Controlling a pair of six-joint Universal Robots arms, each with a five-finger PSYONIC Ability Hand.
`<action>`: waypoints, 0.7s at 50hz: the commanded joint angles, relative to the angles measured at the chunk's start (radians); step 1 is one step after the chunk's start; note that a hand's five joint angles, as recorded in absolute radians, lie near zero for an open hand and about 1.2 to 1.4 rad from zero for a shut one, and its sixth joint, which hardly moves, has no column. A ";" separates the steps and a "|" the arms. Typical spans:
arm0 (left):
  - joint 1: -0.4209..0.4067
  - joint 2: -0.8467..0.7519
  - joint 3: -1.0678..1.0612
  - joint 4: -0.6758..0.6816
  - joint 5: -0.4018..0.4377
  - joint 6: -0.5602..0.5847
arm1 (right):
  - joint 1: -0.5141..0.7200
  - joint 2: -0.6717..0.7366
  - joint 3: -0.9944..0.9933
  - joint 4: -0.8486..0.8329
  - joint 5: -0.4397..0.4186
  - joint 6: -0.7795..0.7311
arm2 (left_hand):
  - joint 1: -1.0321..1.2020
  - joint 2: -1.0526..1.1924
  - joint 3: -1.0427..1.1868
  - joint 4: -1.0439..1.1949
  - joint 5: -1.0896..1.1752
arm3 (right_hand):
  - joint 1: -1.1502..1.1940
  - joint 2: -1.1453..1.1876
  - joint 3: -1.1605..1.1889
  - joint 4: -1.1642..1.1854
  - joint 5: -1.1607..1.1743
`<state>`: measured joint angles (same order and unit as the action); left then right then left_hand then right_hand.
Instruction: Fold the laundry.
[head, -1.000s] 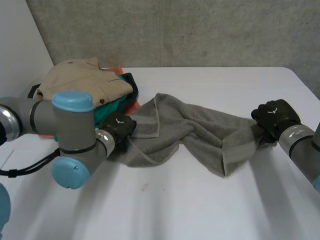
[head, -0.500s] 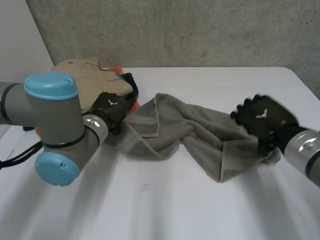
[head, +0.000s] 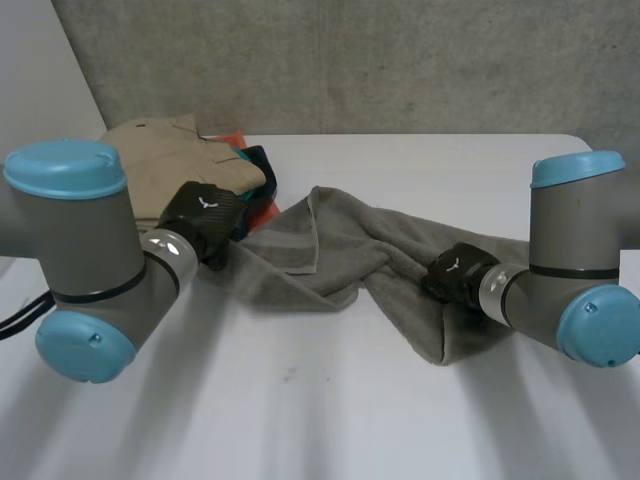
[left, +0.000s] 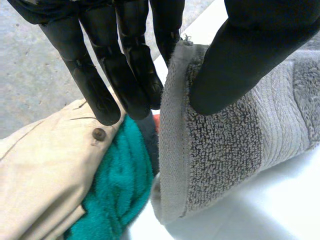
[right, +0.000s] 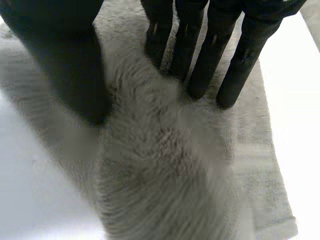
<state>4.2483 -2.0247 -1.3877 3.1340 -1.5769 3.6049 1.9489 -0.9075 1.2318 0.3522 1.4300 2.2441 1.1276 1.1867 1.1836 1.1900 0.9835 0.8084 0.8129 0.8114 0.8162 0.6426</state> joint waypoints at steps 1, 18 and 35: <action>0.025 0.076 0.001 0.000 -0.002 -0.015 | 0.002 -0.140 -0.014 -0.053 0.047 0.037 | 0.269 0.210 0.213 0.206 0.238 | 0.588 0.583 0.585 0.580 0.579; 0.142 0.527 0.029 -0.022 0.031 -0.149 | -0.283 -0.764 -0.028 0.028 -0.010 0.203 | 0.269 0.210 0.213 0.206 0.238 | 0.588 0.583 0.585 0.580 0.579; 0.180 0.293 0.027 -0.161 0.046 -0.138 | -0.407 -0.628 0.043 0.117 -0.016 0.138 | 0.269 0.210 0.213 0.206 0.238 | 0.588 0.583 0.585 0.580 0.579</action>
<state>4.4269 -1.5647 -1.3664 2.9956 -1.5301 3.4609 1.5386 -1.6811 1.2393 0.4680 1.4061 2.4203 1.1276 1.1933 1.1889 1.1969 0.9839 1.1156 1.1743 1.1872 1.1962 0.9871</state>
